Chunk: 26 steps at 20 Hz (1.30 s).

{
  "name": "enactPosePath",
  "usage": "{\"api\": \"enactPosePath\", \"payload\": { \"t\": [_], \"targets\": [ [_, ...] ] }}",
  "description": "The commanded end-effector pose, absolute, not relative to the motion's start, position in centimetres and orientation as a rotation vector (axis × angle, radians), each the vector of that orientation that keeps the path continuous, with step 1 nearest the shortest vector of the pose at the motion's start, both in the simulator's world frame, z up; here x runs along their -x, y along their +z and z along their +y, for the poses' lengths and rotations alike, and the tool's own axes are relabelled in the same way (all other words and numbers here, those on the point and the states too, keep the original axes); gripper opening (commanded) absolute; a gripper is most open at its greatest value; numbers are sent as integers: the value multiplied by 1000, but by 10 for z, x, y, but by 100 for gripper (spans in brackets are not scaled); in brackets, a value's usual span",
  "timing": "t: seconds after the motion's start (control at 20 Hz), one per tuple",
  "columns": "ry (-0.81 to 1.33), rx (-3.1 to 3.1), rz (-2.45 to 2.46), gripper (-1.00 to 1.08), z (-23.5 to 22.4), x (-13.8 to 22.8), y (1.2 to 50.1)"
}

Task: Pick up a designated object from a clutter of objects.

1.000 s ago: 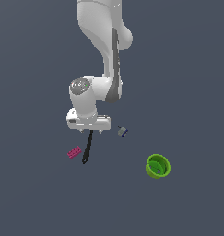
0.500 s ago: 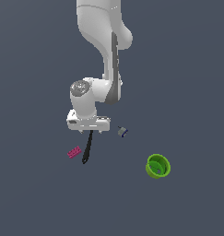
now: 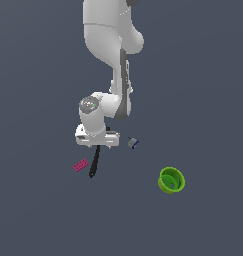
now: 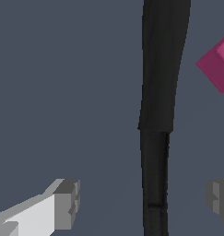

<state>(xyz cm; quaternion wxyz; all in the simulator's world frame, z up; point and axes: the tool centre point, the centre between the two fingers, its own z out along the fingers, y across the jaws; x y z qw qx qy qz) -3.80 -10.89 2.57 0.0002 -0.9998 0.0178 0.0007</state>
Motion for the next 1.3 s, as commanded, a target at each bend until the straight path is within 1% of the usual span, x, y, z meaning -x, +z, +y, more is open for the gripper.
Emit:
{"api": "enactPosePath", "payload": {
  "t": [0.0, 0.15, 0.2, 0.85, 1.25],
  "targets": [
    [0, 3141, 56, 100, -109, 38, 19],
    [0, 3141, 56, 100, -109, 37, 17],
    [0, 3141, 56, -100, -109, 37, 17],
    [0, 3141, 58, -100, -108, 38, 19],
    [0, 3141, 58, -100, -89, 44, 40]
  ]
}}
